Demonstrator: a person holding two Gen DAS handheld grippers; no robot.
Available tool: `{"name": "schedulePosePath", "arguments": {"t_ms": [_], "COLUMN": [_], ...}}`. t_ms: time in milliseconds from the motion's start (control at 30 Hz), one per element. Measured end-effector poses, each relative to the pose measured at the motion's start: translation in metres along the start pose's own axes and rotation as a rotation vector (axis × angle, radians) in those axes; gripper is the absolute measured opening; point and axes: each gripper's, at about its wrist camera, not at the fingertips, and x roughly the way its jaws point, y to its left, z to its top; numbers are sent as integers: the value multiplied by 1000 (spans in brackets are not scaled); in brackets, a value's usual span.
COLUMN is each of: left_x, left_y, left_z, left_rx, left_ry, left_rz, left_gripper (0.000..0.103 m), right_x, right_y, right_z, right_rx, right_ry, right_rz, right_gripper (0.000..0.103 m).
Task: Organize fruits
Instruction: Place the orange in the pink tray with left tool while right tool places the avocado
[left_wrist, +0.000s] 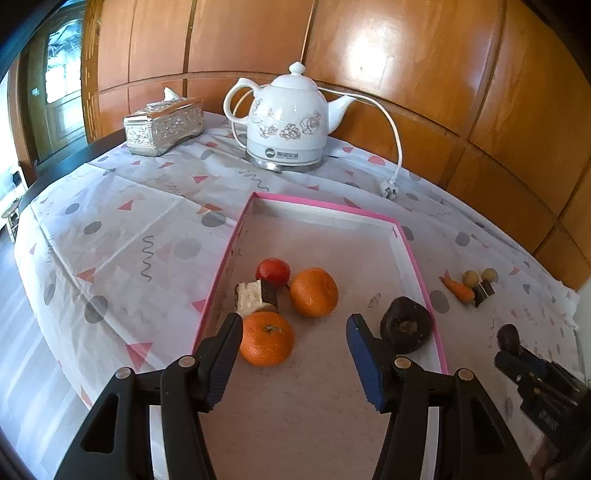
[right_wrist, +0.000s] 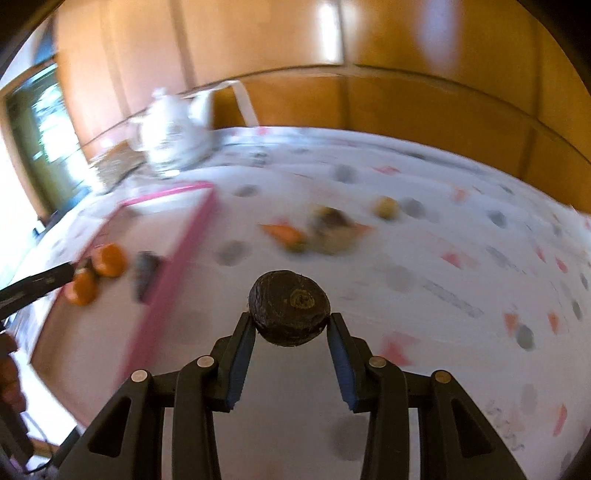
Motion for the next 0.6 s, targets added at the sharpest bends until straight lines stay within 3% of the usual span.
{"name": "schedulePosePath", "arguments": {"t_ms": [333,600], "left_x": [-8,-8], "left_y": [14,17], "left_z": [2,3], "left_rx": [-29,-33], "left_ry": [-18,-16], "left_rz": [4,2], "left_gripper": [59,59], "right_x": [11,34], "right_y": [84,116], "right_z": [20,21], "right_rx": [-140,-190], "right_ry": [38,100], "right_rz": [241,279], "right_gripper": [41,42]}}
